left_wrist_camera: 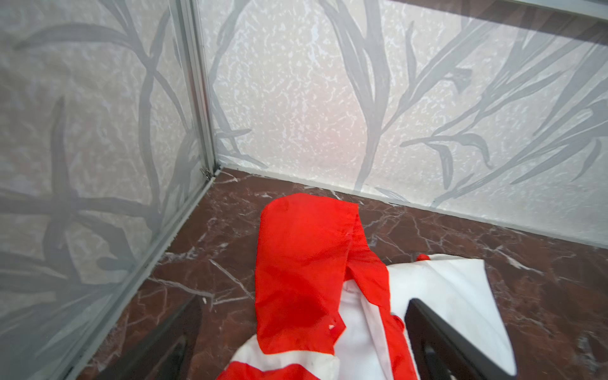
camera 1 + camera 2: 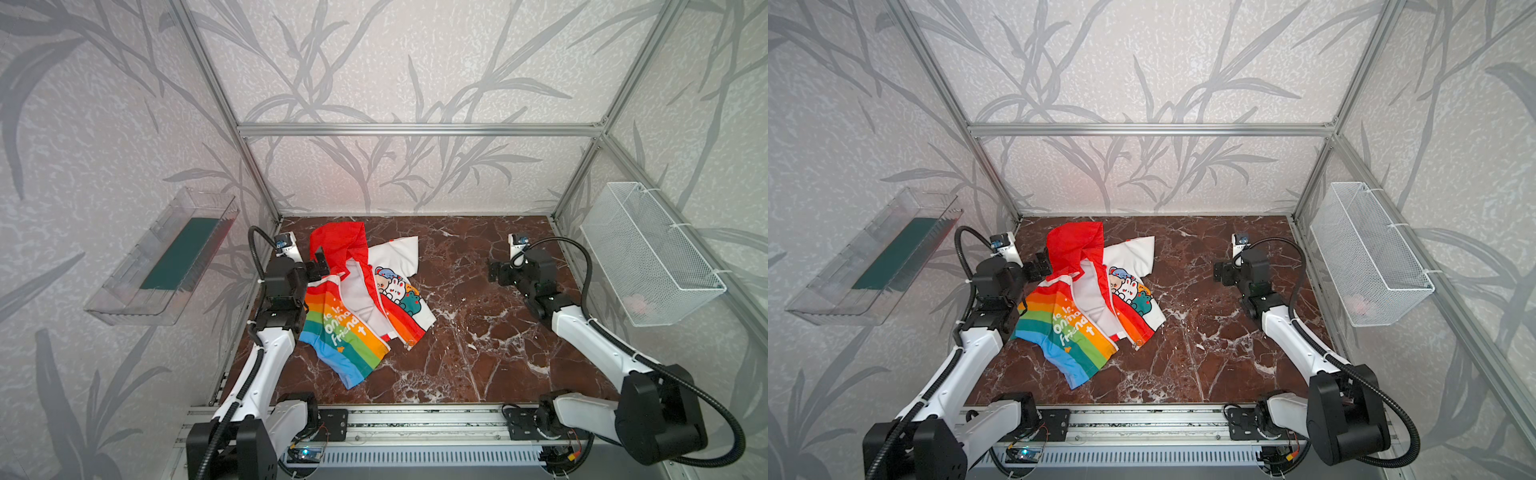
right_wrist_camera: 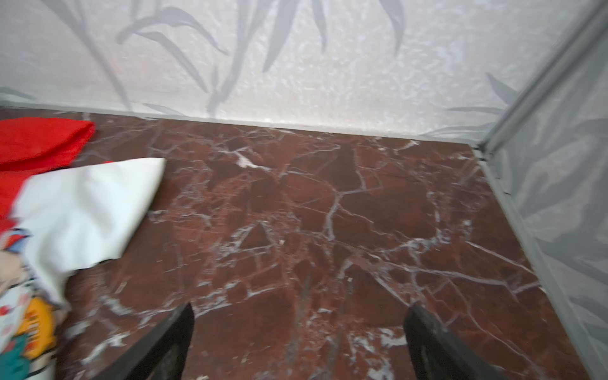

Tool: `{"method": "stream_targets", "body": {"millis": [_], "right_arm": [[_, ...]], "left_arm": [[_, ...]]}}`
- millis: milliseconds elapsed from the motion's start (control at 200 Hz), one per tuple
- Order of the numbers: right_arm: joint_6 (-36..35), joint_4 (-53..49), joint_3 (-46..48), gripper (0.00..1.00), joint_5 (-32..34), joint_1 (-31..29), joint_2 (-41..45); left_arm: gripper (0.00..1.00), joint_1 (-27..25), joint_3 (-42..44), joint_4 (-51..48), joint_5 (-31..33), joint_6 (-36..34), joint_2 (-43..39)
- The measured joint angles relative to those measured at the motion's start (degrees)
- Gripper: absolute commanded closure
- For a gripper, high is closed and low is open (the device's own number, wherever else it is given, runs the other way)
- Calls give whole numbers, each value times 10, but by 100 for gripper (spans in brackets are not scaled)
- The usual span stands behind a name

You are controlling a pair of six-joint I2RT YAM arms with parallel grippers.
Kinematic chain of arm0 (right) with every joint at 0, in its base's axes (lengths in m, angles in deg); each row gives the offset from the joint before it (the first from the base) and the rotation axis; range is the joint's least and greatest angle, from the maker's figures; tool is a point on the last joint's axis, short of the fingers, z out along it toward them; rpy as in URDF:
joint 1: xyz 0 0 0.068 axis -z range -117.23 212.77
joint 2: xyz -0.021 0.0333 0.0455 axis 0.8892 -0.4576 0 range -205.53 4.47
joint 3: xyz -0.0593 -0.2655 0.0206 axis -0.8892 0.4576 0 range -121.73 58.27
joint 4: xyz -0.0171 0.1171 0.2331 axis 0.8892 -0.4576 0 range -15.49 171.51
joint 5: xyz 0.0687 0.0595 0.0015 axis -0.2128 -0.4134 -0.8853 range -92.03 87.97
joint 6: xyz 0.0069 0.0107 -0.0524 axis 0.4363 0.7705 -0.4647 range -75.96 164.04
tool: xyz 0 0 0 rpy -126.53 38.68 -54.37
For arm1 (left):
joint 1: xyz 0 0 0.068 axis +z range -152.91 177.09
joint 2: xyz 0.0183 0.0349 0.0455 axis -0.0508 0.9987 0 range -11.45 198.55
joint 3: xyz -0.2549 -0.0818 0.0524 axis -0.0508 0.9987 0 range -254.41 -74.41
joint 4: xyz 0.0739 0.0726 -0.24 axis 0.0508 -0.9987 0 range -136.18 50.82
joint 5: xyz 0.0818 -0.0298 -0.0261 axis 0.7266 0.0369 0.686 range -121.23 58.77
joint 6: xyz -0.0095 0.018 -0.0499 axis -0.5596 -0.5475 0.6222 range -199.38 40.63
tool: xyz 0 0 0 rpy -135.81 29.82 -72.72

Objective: Zip up the jacket
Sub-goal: 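Move both grippers toward the jacket's front zipper edges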

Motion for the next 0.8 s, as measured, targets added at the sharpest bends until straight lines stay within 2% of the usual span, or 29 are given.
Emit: {"method": "stream_targets", "body": {"millis": [115,215,365,600,800], "right_arm": [[36,-109,-57,1,-33,-84,-23],[69,-169,-97,1,-65,-172,-77],[120,-210,-166,1,-107,-269,-196],[157,-256,-315,1,-130,-300,-386],[172,-261,-386,1,-147,-293,-461]], "left_arm": [[1,-5,4,-93,-30,57,6],[1,-7,13,-144,-46,99,34],[2,-7,1,-177,-76,131,133],[2,-7,-115,-212,-105,123,318],[4,-7,-180,-205,-142,119,422]]}}
